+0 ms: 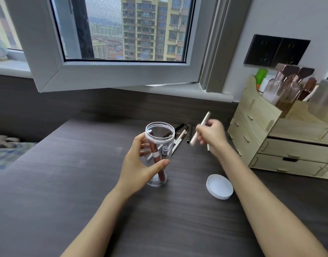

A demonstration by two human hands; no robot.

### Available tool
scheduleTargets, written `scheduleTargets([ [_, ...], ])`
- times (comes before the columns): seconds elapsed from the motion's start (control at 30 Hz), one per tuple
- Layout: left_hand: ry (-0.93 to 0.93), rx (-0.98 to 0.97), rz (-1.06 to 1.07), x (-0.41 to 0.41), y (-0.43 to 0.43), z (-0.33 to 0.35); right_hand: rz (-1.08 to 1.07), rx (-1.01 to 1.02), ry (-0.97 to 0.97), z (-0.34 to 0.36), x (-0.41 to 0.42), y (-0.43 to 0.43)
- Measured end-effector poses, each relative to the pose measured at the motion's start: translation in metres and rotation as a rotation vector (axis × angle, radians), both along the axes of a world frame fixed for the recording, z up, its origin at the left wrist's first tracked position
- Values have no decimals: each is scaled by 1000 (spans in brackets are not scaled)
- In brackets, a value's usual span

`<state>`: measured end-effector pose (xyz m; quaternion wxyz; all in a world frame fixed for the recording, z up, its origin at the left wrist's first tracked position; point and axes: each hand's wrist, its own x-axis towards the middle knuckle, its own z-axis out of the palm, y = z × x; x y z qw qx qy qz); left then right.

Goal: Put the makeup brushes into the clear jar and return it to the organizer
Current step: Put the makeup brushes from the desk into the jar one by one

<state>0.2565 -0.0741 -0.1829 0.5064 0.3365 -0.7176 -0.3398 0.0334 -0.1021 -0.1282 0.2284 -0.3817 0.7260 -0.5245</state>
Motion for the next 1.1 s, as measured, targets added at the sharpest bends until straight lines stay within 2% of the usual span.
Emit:
scheduleTargets([
  [0.1,-1,7,-1,-1,1,0,159,-448,-224,50,30,34],
  [0.17,9,18,0,-1,2,0,295,-553,-179,68,54,52],
  [0.23,8,22,3,0,2,1,349,-484,86,76,74,60],
  [0.33,-4,14,8,-1,1,1,371,-230,708,70,84,61],
  [0.4,-11,4,10,-1,2,1,429,-137,887,63,85,57],
  [0.47,-15,0,8,-1,2,2,502,-77,824,60,85,55],
  [0.63,-8,4,8,-1,2,2,625,-52,328,62,67,50],
  [0.7,-8,2,9,-1,2,2,539,-126,134,60,51,41],
  [0.77,2,5,7,-1,1,1,338,-151,15,49,29,24],
  [0.83,2,7,4,0,1,1,149,-43,80,24,10,1],
  [0.9,1,7,6,-1,0,2,41,127,258,-4,-3,-21],
  [1.0,-1,2,-1,-1,-1,1,-22,268,446,-29,-5,-40],
  [1.1,-5,5,-12,-2,-3,0,-34,334,497,-43,0,-58],
])
